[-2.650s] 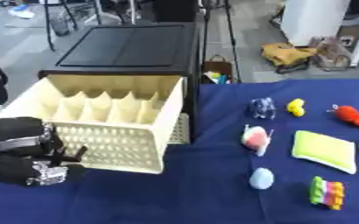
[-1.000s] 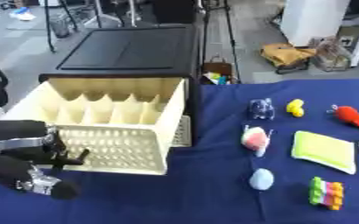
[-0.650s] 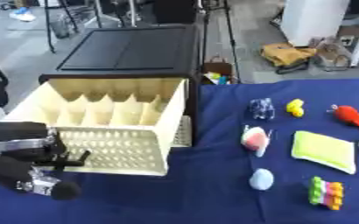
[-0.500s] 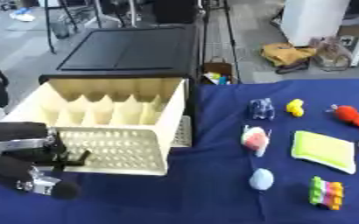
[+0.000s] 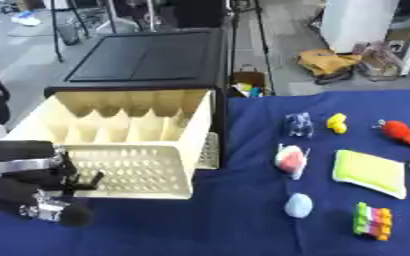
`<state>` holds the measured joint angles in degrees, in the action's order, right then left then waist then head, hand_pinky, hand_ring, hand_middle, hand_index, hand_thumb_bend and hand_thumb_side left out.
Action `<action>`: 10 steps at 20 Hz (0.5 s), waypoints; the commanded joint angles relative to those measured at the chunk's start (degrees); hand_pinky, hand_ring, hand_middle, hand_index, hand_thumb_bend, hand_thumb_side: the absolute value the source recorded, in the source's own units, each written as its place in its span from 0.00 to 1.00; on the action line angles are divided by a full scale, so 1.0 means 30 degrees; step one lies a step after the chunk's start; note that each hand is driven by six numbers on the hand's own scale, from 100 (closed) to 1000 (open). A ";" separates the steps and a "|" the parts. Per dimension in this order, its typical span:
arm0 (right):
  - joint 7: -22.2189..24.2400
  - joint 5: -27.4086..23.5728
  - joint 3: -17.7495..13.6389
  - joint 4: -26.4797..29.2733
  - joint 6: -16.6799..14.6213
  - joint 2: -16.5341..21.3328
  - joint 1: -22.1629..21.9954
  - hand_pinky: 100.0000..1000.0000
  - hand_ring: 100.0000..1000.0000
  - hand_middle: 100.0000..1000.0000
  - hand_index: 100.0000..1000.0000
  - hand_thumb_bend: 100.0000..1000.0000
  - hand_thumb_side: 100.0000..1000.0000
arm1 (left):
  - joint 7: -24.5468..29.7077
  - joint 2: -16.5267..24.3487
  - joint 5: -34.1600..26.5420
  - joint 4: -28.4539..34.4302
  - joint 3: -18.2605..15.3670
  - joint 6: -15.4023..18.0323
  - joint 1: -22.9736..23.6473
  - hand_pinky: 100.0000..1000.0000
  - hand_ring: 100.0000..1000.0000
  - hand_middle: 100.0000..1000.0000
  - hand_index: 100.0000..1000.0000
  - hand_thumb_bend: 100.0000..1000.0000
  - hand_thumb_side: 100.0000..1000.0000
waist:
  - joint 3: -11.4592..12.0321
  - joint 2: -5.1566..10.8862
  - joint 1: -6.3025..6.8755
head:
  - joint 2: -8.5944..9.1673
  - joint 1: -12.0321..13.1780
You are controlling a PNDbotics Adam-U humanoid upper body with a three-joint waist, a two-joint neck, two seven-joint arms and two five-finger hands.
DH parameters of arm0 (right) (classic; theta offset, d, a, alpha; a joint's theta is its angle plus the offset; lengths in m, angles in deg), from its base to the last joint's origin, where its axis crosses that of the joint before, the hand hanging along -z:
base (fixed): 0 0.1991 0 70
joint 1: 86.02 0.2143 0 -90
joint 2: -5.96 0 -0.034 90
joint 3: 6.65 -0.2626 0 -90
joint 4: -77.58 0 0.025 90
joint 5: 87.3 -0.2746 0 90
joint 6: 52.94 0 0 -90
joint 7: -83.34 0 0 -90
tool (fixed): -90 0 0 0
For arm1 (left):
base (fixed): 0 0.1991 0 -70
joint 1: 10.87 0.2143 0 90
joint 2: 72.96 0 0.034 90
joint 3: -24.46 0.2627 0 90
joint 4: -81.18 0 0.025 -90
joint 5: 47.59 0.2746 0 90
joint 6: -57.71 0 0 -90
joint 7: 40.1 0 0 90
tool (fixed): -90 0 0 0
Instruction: Pick up objects from table and place into drawer.
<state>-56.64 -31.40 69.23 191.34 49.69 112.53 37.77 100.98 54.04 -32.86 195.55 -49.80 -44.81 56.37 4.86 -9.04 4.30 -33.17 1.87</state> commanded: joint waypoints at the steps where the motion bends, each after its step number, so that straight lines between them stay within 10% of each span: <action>1: -0.0342 0.0112 -0.0035 0.0279 0.0323 0.0325 0.0341 0.53 0.61 0.56 0.63 0.00 1.00 | 0.0295 0.0181 -0.0151 0.0072 0.0538 0.0231 0.0030 0.00 0.16 0.19 0.91 0.98 1.00 | -0.0075 0.0098 -0.0074 | 0.0140 0.0050; 10: -0.0343 0.0151 -0.0051 0.0279 0.0372 0.0316 0.0287 0.53 0.60 0.56 0.63 0.00 1.00 | 0.0295 0.0209 0.3524 0.0072 -0.0502 0.2200 -0.0474 0.00 0.10 0.09 0.90 0.93 1.00 | 0.0015 0.0115 -0.0054 | 0.0118 -0.0041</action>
<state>-56.66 -31.36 69.24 191.34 49.70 112.52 37.78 101.41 53.92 -24.09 195.72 -50.82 -39.45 55.36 4.90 -9.20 4.30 -33.16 1.79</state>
